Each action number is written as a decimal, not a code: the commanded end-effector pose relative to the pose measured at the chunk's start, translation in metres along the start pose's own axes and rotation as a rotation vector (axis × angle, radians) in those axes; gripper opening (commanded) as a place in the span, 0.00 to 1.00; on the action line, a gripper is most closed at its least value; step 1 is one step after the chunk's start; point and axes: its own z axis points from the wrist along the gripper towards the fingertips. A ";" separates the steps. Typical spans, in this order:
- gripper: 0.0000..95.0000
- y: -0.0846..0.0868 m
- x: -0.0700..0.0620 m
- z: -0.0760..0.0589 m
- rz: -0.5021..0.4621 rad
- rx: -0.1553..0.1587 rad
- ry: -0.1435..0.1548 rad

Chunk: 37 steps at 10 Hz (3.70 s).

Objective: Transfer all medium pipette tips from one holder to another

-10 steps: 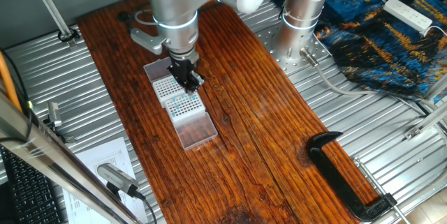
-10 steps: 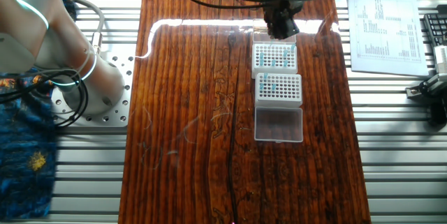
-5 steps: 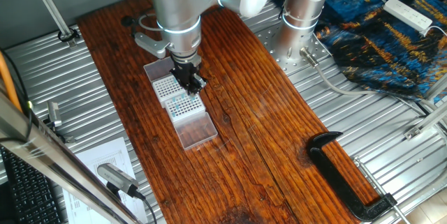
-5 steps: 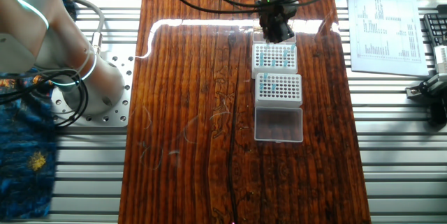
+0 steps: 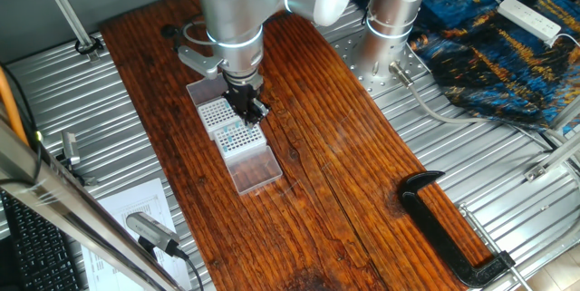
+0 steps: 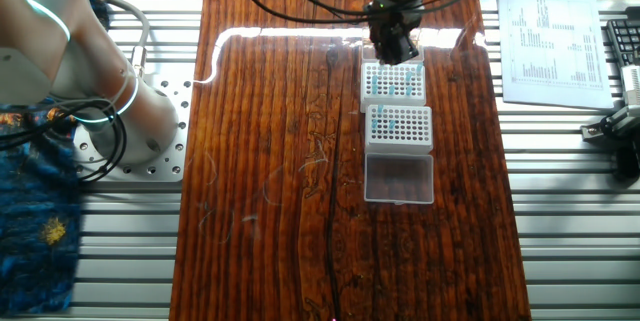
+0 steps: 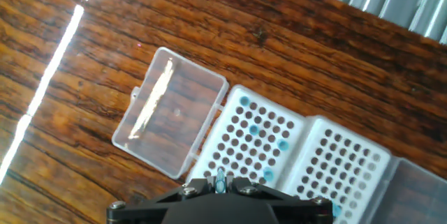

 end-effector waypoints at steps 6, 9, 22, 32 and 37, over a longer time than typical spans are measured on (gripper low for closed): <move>0.20 0.000 0.001 0.000 -0.009 0.000 0.001; 0.20 -0.002 0.003 -0.009 -0.008 -0.002 0.004; 0.20 -0.071 0.050 0.001 -0.110 0.006 -0.010; 0.20 -0.067 0.041 0.029 -0.070 0.027 -0.025; 0.20 -0.068 0.037 0.034 -0.067 0.031 -0.028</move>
